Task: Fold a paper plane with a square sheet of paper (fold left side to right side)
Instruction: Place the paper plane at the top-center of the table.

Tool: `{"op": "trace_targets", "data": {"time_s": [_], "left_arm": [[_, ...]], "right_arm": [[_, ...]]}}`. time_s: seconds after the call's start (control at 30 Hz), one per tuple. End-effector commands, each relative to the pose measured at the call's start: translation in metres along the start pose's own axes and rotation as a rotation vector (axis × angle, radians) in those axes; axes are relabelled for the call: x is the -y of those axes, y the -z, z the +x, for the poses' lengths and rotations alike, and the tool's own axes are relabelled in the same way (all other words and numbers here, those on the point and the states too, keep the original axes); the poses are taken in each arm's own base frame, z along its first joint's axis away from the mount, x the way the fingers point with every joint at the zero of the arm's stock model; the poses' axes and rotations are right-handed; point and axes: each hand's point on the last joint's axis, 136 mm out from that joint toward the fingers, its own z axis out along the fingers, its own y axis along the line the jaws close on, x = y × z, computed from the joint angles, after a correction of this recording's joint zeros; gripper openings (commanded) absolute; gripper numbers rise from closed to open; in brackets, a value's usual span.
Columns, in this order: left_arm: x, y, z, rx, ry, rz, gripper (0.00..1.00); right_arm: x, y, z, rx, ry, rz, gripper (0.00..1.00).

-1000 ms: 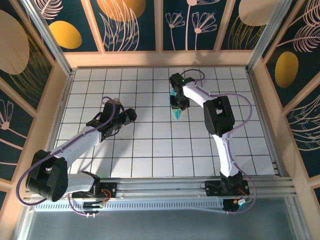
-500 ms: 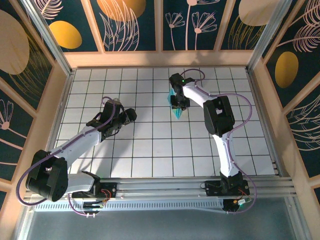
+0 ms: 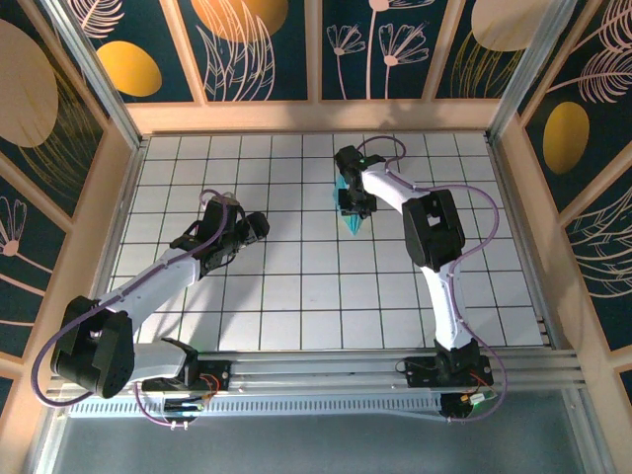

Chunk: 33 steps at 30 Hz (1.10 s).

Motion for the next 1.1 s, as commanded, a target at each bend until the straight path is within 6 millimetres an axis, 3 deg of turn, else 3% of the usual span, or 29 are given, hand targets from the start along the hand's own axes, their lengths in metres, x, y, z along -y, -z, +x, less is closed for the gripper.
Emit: {"op": "trace_targets", "data": {"time_s": [0.0,1.07], "left_arm": [[0.003,0.0,-0.004,0.001,0.01,-0.008,0.75],[0.016,-0.003,-0.012,0.002,0.014,0.025,0.76]], "right_arm": [[0.007,0.014,0.005,0.005,0.002,0.03,0.32],[0.007,0.043,0.008,0.054,0.017,0.027,0.4]]}}
